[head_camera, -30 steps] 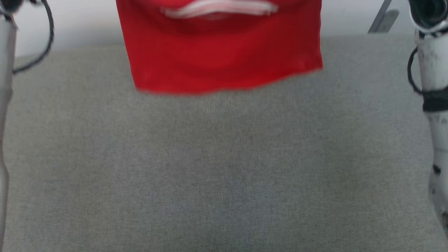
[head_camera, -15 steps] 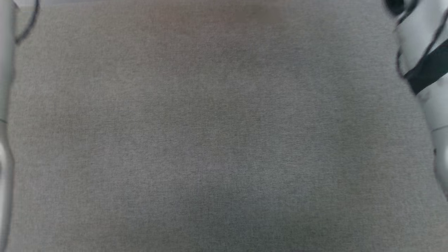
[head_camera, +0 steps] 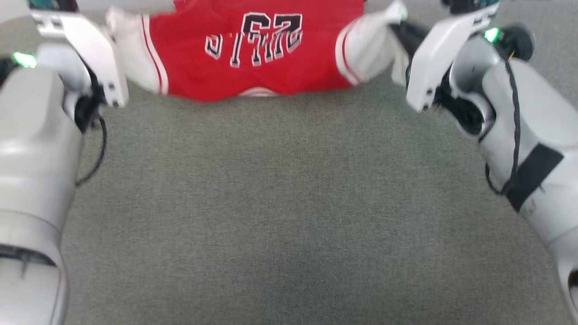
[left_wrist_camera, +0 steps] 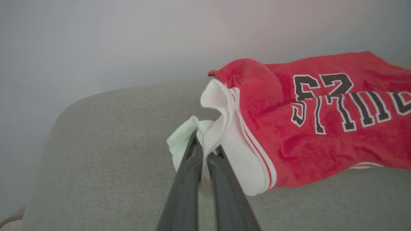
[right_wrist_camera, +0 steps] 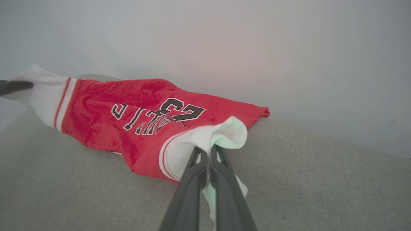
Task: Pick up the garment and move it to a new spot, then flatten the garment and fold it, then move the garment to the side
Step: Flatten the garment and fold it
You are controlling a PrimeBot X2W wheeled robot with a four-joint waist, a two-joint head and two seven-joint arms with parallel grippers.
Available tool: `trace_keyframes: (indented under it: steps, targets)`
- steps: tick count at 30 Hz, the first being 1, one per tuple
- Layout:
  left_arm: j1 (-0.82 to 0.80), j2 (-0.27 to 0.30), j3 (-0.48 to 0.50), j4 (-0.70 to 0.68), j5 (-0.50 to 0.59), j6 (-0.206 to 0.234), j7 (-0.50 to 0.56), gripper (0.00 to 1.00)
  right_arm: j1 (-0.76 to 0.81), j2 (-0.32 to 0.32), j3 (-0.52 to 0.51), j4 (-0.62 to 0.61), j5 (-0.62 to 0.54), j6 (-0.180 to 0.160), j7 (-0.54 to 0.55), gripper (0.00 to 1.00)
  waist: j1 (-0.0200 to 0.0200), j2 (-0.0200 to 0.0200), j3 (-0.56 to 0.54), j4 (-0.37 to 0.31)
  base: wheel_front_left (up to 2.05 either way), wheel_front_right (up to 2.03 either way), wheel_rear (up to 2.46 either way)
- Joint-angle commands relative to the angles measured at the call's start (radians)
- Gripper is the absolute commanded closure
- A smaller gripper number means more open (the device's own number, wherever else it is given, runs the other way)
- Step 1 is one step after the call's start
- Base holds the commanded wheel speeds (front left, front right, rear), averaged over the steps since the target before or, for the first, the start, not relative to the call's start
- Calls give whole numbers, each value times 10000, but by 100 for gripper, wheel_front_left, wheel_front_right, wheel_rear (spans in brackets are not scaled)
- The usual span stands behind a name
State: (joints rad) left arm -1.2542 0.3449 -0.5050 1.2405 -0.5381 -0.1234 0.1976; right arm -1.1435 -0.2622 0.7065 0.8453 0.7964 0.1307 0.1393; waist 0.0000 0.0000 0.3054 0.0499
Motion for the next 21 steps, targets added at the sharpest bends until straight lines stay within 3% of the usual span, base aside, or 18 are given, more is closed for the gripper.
trace_keyframes:
  steps: [1, 8, 18, 21]
  targets:
    - [414, 1, -44, 80, -118, -46, 324, 100, 401, -189, 98, -330, 513, 2, 274, 100, 0, 0, -257, 77, 0, 0, 0]
    - [2012, 24, -322, -137, -749, -65, 1884, 100, 2052, -1265, 758, -1797, 1948, 2, 1704, 100, 0, 0, -1075, 207, 0, 0, 0]
    - [4552, 1169, -514, -2324, -1801, -45, 3463, 100, 4726, -2815, 689, -4155, 3011, 2, 3108, 100, 0, 0, -1885, 357, 0, 0, 0]
    - [5373, 1592, -417, -3325, -2037, 171, 4027, 100, 5534, -3203, 498, -4962, 3205, 2, 3630, 100, 0, 0, -2003, 370, 0, 0, 0]
